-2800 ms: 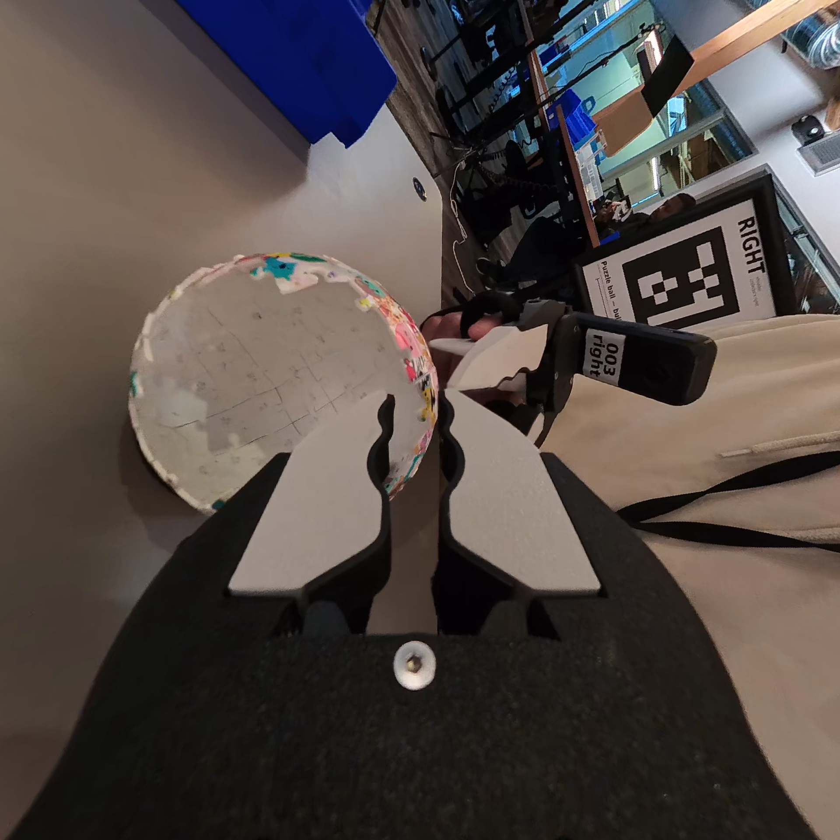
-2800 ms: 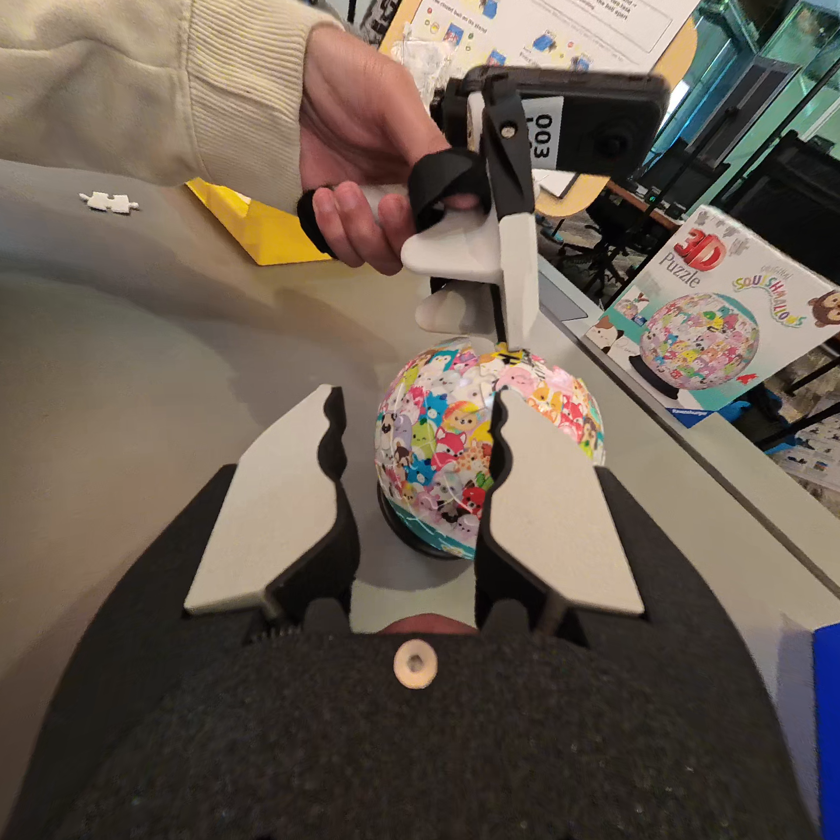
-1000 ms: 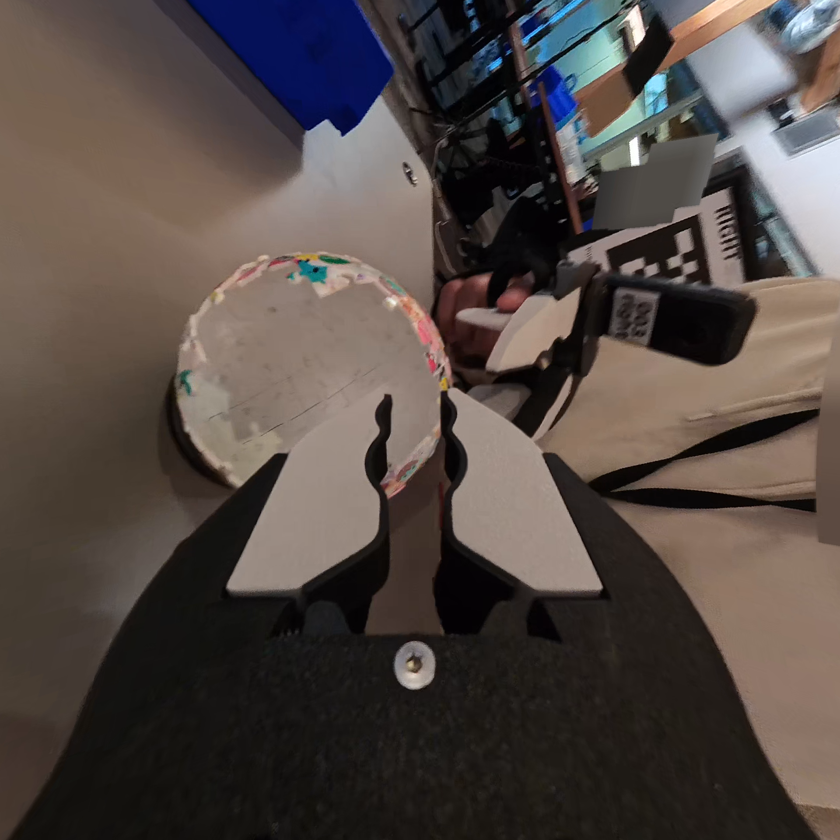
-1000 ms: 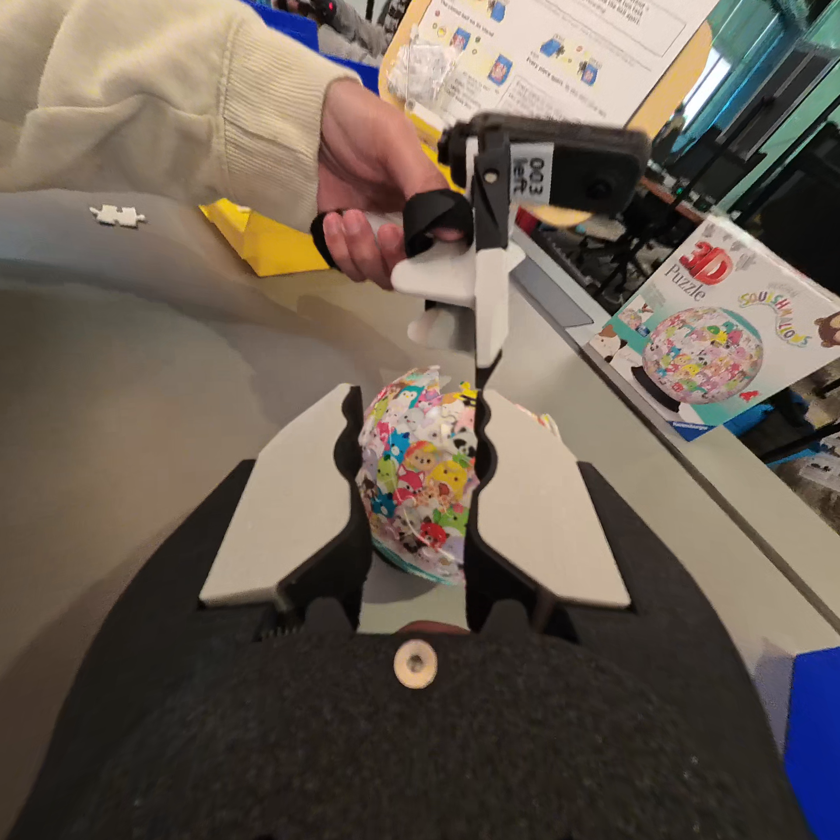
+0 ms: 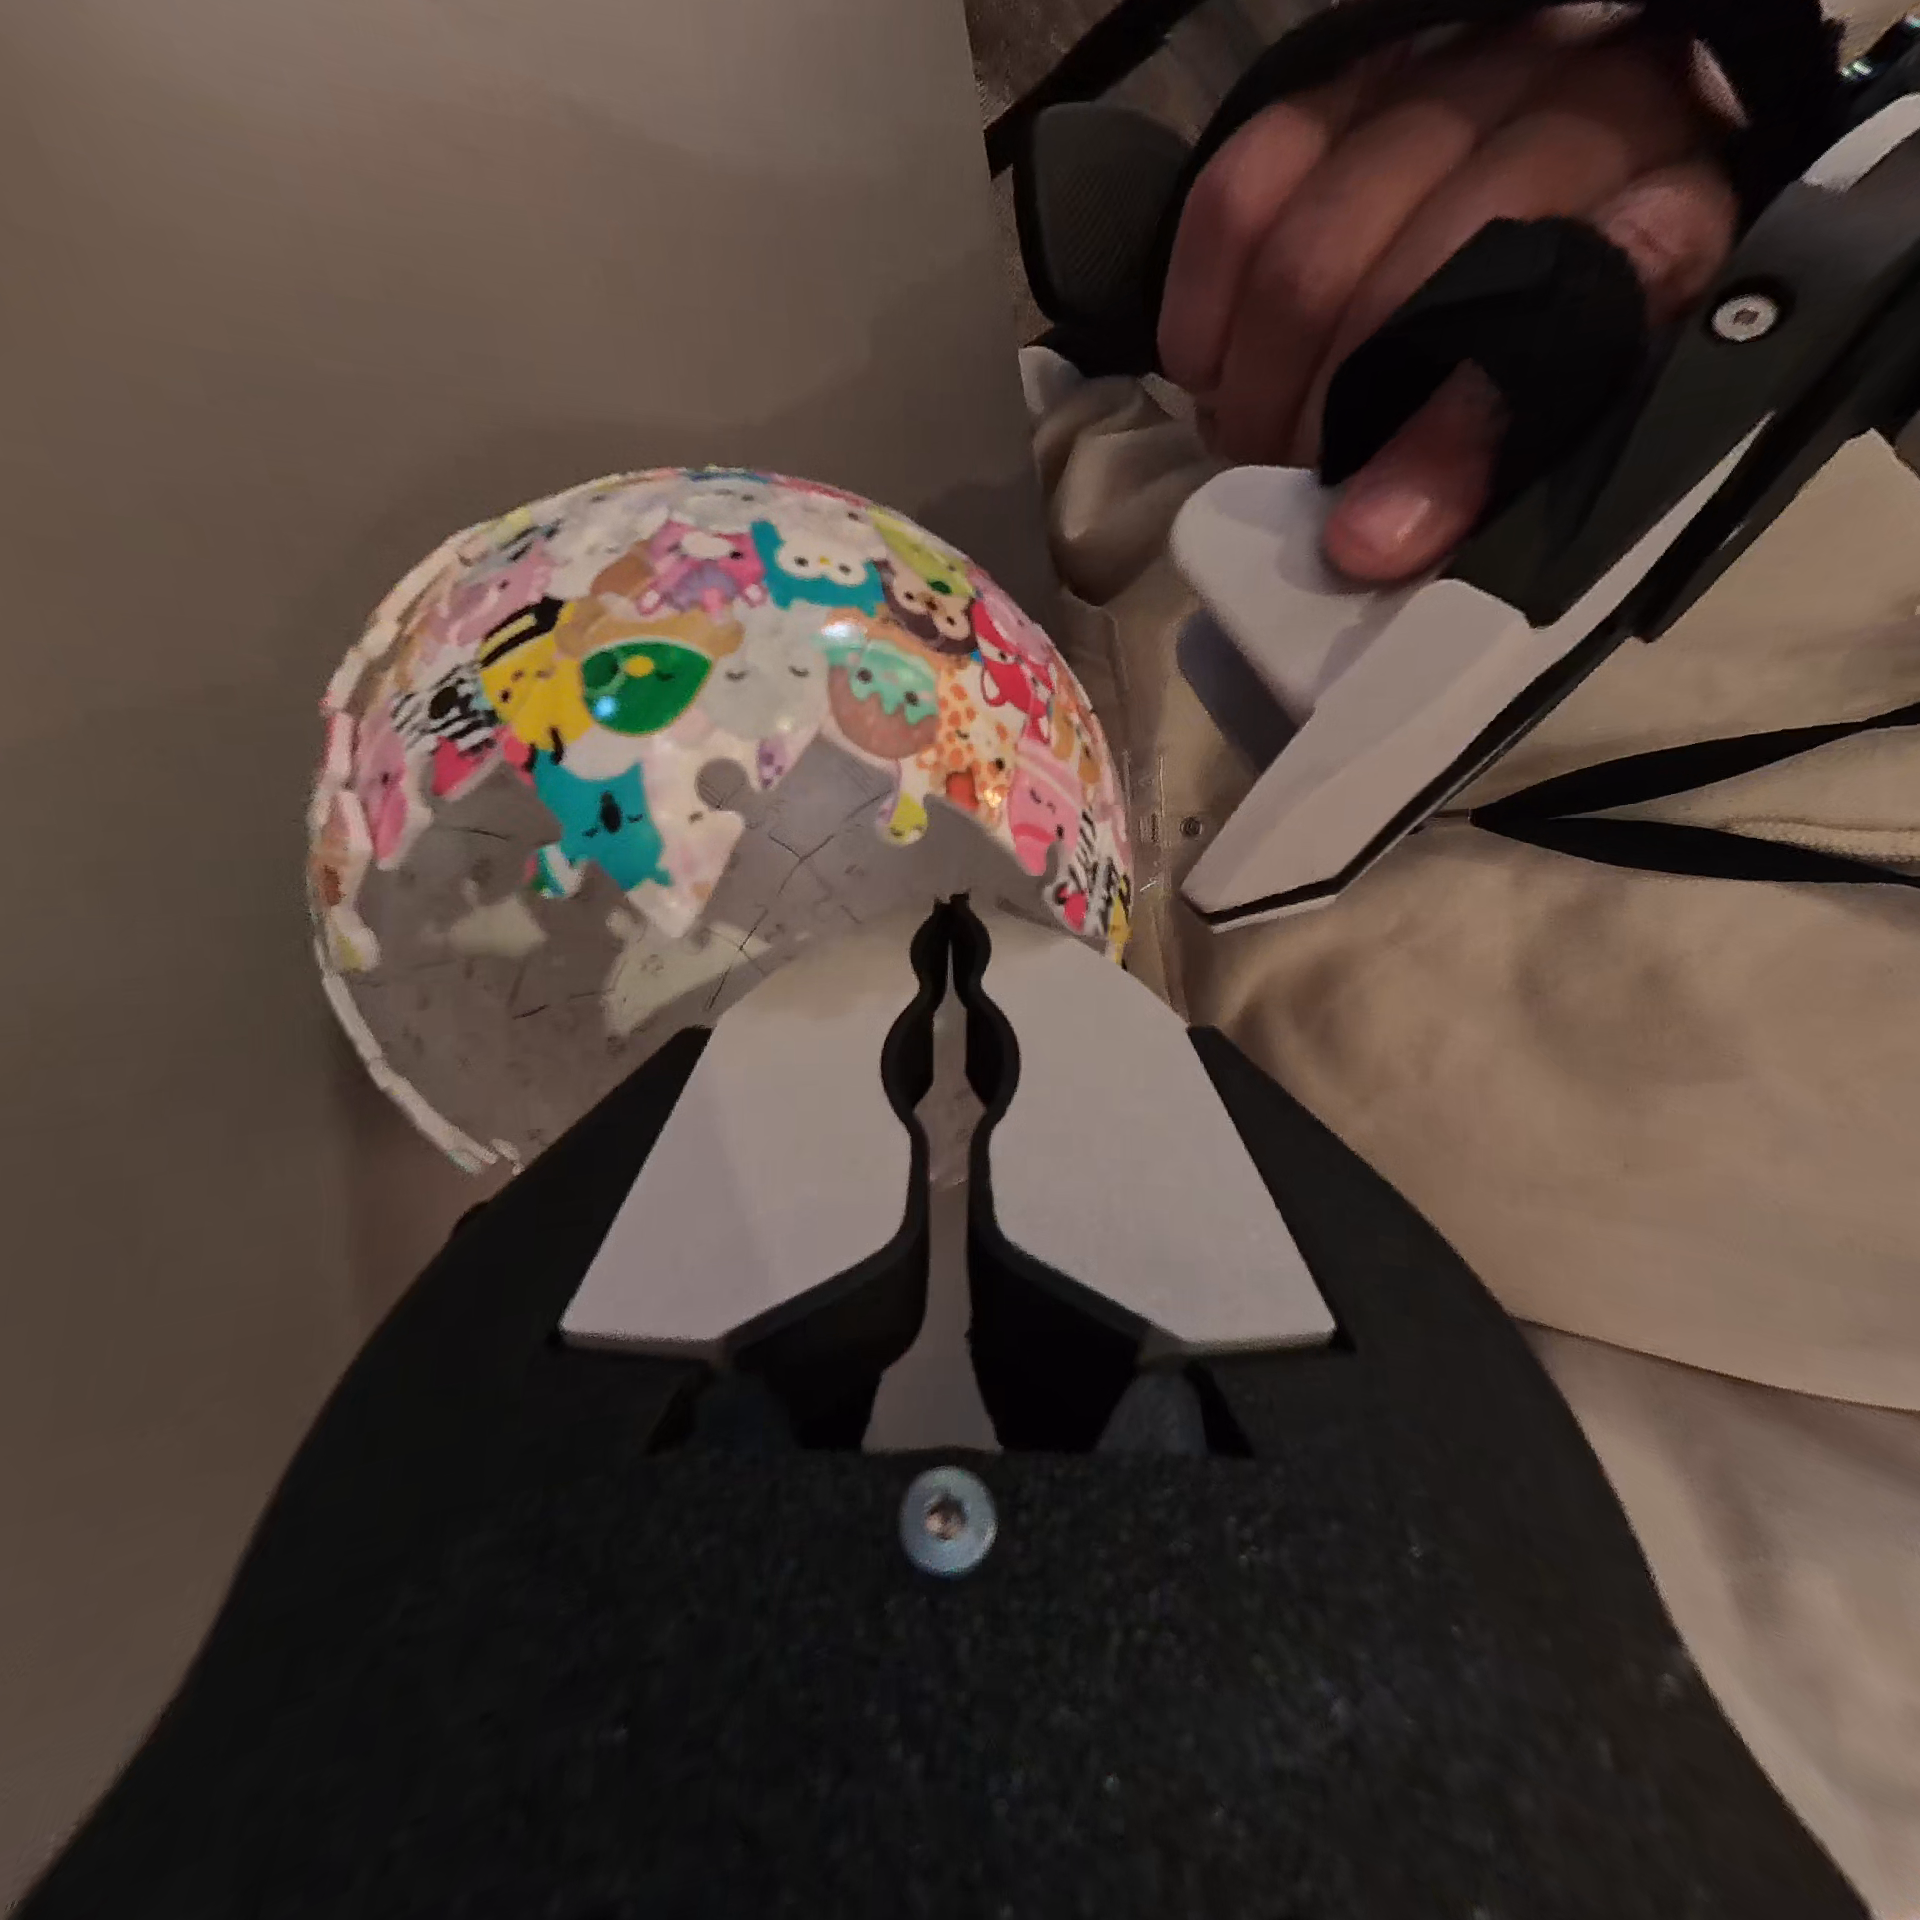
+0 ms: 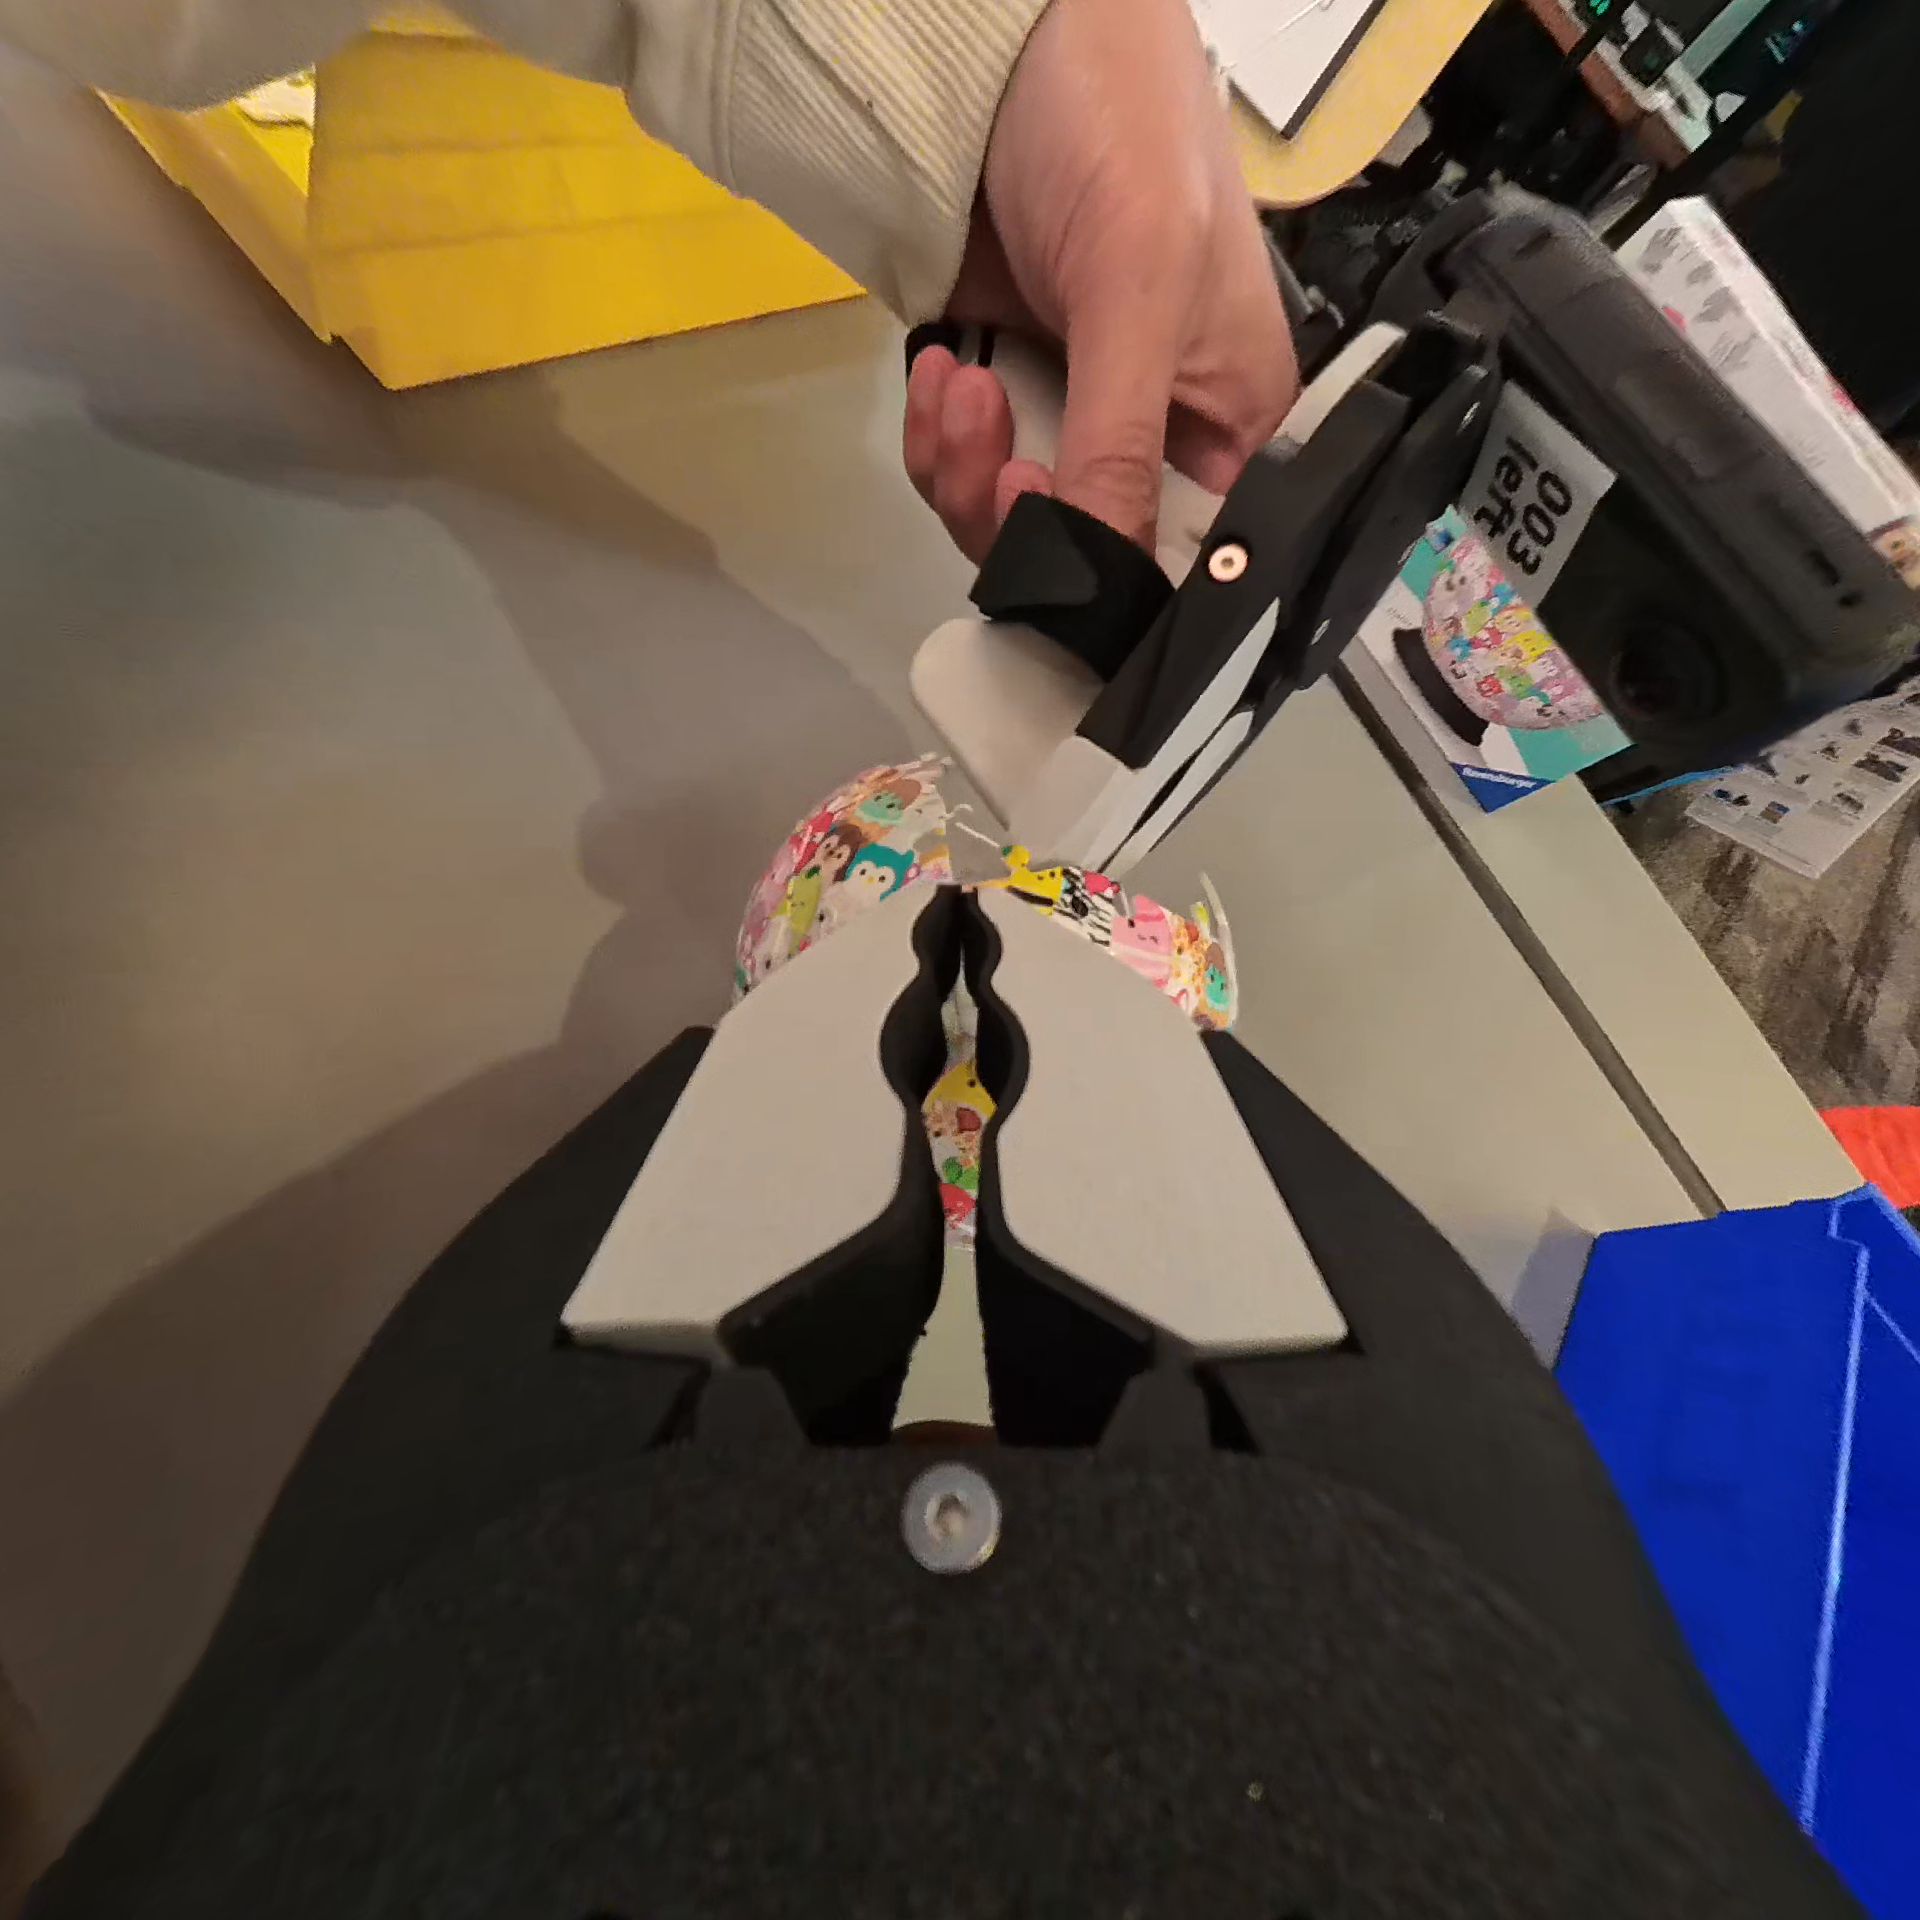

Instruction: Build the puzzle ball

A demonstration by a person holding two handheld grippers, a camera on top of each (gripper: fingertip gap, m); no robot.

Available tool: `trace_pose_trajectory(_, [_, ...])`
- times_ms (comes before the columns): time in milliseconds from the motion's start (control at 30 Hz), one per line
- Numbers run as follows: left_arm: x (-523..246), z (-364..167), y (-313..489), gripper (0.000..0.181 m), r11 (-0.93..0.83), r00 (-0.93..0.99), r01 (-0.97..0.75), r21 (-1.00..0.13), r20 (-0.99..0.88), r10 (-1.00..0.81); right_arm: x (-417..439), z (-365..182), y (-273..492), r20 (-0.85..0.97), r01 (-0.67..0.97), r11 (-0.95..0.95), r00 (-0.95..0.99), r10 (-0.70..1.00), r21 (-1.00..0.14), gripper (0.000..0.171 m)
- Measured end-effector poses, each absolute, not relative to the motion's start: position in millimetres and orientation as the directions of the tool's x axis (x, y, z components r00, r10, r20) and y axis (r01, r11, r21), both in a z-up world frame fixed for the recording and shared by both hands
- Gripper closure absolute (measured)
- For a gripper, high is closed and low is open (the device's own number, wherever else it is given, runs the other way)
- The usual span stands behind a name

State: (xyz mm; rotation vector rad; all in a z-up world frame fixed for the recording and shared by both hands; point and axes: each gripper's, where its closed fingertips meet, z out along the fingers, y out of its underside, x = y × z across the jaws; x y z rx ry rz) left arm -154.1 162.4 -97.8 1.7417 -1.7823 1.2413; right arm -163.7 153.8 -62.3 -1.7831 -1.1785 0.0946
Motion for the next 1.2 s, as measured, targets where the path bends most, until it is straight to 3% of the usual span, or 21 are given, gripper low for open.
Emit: trace_pose_trajectory(1200, [-150, -102, 156, 0.181, -0.144, -0.174, -0.936, -0.321, 0.778, -0.604, -161, -65, 157, 0.383, 0.655, -0.09, 0.541, 0.749, -0.751, 0.171])
